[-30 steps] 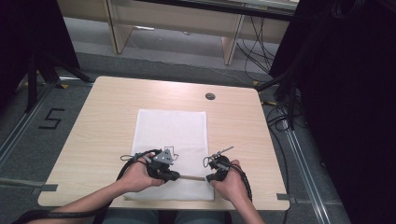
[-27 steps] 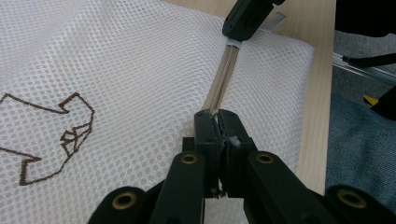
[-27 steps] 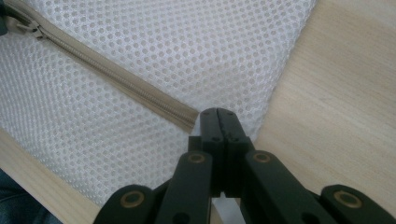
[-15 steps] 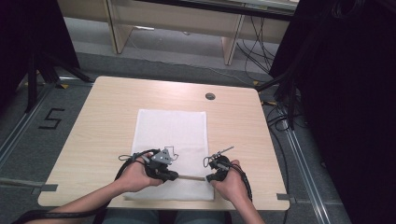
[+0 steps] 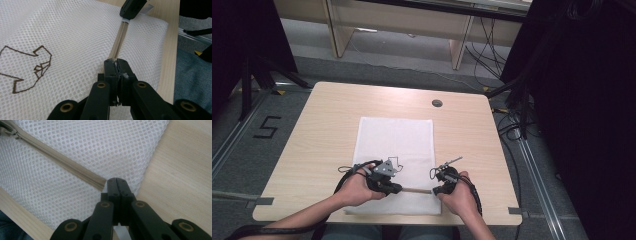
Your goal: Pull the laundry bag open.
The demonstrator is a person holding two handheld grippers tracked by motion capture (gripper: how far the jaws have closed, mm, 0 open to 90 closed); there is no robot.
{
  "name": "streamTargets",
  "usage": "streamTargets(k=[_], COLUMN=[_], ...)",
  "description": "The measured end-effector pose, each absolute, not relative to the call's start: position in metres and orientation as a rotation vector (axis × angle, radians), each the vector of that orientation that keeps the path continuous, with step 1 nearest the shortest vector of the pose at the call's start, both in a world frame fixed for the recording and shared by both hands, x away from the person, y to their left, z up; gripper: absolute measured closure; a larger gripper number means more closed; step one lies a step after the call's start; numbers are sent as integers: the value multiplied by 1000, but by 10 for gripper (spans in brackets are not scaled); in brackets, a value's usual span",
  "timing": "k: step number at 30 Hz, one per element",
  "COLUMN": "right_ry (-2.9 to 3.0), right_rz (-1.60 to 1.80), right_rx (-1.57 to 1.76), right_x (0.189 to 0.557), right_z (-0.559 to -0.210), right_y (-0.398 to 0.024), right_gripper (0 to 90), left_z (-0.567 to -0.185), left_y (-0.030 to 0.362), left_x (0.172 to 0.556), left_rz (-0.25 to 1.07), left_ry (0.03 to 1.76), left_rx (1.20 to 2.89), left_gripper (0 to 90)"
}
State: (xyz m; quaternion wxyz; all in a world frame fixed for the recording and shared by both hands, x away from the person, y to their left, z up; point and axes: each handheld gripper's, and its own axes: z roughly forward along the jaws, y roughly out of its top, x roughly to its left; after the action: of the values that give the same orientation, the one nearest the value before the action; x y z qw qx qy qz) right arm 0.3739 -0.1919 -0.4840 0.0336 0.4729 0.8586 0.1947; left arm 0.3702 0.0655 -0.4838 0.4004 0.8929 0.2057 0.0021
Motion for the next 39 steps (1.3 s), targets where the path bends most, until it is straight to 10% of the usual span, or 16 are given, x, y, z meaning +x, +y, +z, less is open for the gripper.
streamTargets(k=[39], right_ry=[2659], right_rz=[607], right_rx=[1472], right_x=[375], right_z=[-482], right_y=[-192], right_gripper=[900], left_z=[-483], left_y=[87], left_x=[369], left_rz=[5], left_ry=[554], left_rx=[2258], left_gripper=[873])
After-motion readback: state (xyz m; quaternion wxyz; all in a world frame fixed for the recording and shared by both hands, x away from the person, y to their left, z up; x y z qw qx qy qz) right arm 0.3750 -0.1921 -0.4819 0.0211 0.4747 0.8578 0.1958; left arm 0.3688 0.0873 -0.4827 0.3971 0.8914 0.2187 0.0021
